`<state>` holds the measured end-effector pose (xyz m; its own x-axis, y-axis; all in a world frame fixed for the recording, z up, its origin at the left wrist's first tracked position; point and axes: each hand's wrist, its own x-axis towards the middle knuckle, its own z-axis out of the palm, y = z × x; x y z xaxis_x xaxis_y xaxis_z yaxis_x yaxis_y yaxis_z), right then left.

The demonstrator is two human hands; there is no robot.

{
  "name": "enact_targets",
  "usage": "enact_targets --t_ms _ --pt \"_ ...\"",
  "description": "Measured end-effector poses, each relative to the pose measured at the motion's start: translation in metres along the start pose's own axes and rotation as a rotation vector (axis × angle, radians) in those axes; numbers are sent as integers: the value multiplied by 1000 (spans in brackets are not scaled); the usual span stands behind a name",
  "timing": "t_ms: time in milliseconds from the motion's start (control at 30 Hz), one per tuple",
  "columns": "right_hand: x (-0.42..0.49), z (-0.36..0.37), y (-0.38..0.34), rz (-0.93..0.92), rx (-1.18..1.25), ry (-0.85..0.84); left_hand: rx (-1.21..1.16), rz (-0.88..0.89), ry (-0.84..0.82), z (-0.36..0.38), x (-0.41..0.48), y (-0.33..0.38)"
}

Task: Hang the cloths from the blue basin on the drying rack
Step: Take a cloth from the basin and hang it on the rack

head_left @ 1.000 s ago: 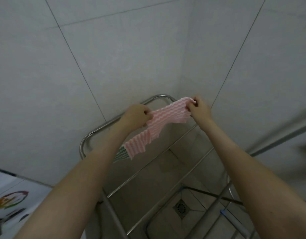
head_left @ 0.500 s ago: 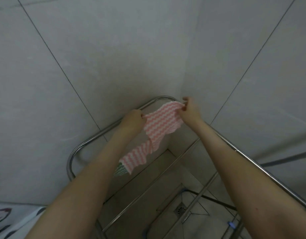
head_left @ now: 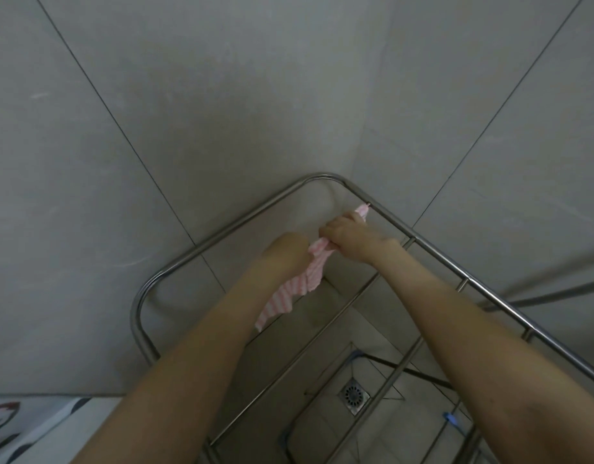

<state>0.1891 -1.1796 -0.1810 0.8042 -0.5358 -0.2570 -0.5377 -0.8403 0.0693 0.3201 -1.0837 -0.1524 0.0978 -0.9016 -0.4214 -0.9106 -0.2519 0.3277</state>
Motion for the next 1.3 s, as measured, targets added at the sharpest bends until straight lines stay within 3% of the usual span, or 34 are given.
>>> enact_targets --t_ms 333,567,767,1300 --pt "-59 -36 -24 99 166 65 -50 -26 127 -16 -44 10" --pt "-128 -79 -73 63 356 137 30 -128 189 -17 -129 24" --pt "-179 -87 -145 -125 391 232 -59 -271 340 8 -250 24" --pt "-284 -124 -458 -871 321 52 -220 -948 594 110 -607 -40"
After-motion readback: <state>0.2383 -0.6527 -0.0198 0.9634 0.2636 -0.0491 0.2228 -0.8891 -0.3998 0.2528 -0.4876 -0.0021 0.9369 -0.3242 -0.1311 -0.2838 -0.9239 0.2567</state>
